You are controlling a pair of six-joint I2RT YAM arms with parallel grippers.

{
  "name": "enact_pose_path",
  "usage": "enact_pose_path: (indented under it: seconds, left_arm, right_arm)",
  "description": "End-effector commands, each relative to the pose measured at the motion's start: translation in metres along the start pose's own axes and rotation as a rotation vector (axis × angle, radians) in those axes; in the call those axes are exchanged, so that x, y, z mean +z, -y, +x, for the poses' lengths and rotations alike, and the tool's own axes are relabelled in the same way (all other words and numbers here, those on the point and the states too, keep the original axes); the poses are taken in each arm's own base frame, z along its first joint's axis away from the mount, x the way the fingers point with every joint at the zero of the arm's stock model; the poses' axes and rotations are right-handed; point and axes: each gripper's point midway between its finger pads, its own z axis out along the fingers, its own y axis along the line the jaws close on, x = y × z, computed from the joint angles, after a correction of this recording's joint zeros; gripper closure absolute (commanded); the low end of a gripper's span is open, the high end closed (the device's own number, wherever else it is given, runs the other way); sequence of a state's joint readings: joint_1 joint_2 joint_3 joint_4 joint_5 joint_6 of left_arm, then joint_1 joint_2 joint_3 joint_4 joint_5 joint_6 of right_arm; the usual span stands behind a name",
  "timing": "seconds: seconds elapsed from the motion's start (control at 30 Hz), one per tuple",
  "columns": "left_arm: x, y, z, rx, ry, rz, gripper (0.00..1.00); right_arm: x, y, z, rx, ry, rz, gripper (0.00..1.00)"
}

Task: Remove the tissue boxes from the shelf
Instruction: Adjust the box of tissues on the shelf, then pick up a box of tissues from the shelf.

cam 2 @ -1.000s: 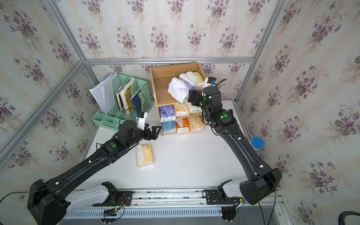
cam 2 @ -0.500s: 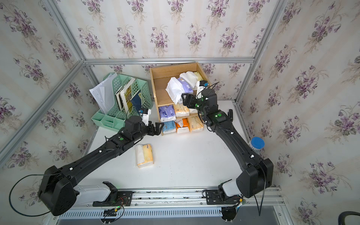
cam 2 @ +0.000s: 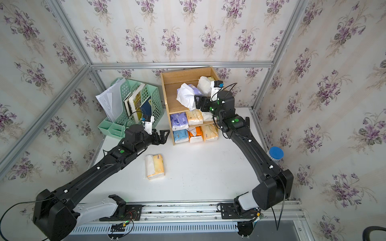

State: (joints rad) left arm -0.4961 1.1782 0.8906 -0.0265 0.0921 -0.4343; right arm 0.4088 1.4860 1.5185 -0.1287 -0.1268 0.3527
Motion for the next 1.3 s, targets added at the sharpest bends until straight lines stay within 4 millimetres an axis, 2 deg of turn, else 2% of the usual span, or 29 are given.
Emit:
enact_pose_path:
  seconds: [0.0,0.13,0.27,0.4,0.47,0.53,0.7,0.87,1.0,1.1,1.27]
  left_arm:
    - [0.0,0.003,0.001,-0.006,-0.003,0.016,0.01]
    - [0.002,0.005,0.002,-0.015,-0.01,0.029,0.01]
    - [0.003,0.008,0.0,-0.021,-0.012,0.042,0.01]
    - [0.002,0.01,-0.002,-0.027,-0.013,0.052,0.01]
    - [0.0,0.01,-0.002,-0.032,-0.011,0.049,0.01]
    - [-0.003,0.01,-0.003,-0.033,-0.006,0.05,0.01]
    - [-0.014,0.01,-0.006,-0.027,-0.003,0.042,0.01]
    - [-0.035,0.007,-0.012,-0.023,0.039,0.02,0.01]
    - [-0.049,0.005,-0.013,-0.027,0.051,0.013,0.01]
    - [-0.058,0.008,-0.012,-0.031,0.052,0.028,0.01]
    - [-0.071,0.013,-0.011,-0.045,0.063,0.057,0.01]
  right_arm:
    - [0.009,0.002,0.006,-0.034,-0.04,0.002,0.16]
    - [0.018,0.003,0.018,-0.02,-0.072,-0.013,0.2]
    - [0.016,-0.001,0.023,-0.001,-0.063,-0.054,0.26]
    - [0.016,-0.007,0.025,0.011,-0.063,-0.092,0.47]
    - [0.016,-0.007,0.026,0.018,-0.065,-0.098,0.62]
    - [0.016,-0.007,0.027,0.022,-0.063,-0.096,0.72]
    - [0.005,-0.018,0.016,0.033,-0.035,-0.132,0.87]
    - [-0.016,-0.035,-0.003,0.036,0.007,-0.156,0.96]
    - [-0.034,-0.048,-0.008,0.031,0.026,-0.173,1.0]
    - [-0.044,-0.057,-0.004,0.026,0.016,-0.186,1.0]
    - [-0.064,-0.063,0.015,0.032,-0.006,-0.188,1.0]
